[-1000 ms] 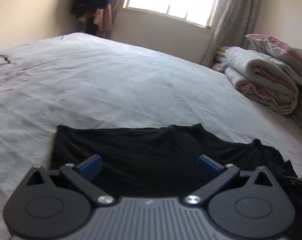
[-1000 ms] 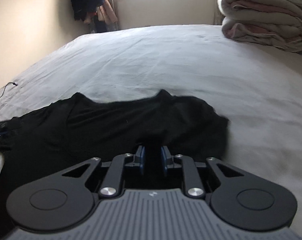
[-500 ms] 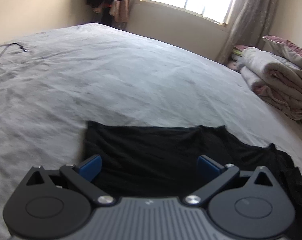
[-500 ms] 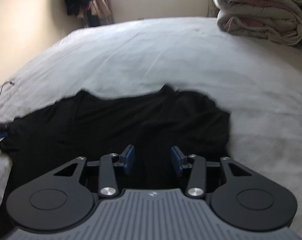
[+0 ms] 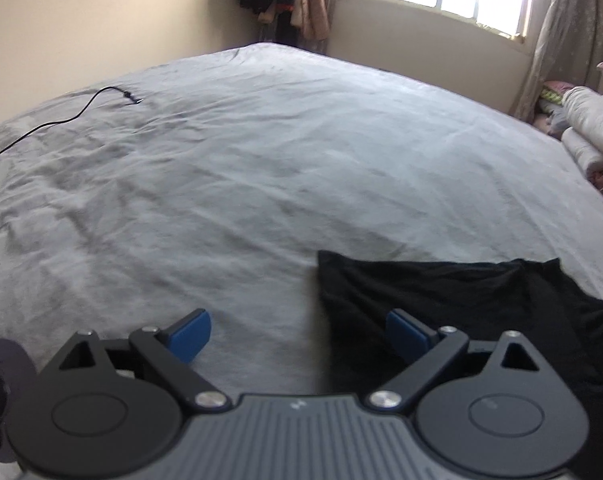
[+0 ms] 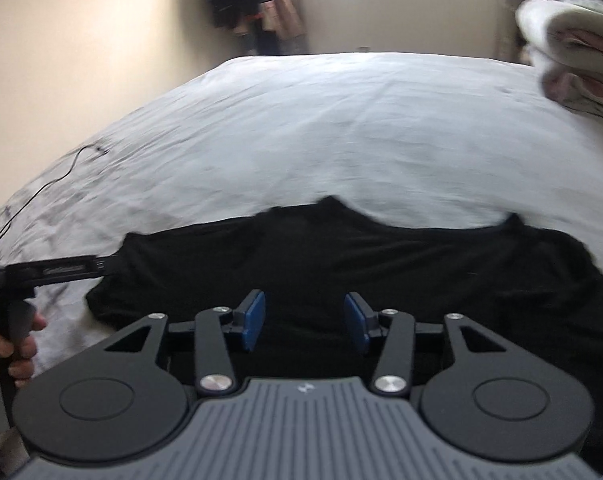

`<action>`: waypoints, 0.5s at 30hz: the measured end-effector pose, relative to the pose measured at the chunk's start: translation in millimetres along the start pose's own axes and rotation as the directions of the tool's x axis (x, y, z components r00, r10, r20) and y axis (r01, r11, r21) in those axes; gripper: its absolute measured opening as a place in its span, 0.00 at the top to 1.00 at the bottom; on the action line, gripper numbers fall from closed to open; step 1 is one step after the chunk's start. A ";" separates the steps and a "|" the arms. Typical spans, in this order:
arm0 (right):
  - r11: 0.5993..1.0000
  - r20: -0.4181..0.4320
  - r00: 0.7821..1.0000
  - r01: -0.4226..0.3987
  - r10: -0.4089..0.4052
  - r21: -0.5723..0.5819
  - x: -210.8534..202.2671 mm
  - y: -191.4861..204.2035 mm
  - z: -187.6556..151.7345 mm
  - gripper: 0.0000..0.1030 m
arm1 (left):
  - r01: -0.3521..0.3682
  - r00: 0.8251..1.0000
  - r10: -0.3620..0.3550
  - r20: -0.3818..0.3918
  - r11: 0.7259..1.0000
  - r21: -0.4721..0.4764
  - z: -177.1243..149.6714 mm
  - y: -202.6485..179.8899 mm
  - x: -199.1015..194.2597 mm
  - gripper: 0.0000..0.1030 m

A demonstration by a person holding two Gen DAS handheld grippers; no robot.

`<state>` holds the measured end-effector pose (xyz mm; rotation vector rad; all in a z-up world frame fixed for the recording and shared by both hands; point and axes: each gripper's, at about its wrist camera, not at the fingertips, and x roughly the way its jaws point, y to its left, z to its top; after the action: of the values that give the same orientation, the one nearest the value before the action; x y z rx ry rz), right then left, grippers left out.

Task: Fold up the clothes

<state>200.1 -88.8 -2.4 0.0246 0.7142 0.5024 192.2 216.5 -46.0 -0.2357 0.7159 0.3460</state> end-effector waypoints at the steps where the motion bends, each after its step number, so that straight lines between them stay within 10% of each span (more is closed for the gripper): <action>1: 1.000 -0.003 1.000 -0.008 0.008 -0.006 3.0 5.5 0.2 0.50 | -0.016 1.000 0.016 -0.003 1.000 -0.001 0.8 2.9 0.7 0.07; 15: 0.998 -0.017 0.998 -0.058 0.058 -0.002 23.3 39.4 -3.7 0.49 | 0.032 0.999 -0.032 0.000 0.999 -0.015 -1.1 5.5 2.5 0.16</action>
<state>195.7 -44.2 -12.2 0.0393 0.7312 0.5596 191.1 221.7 -49.0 -0.2606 0.7096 0.3211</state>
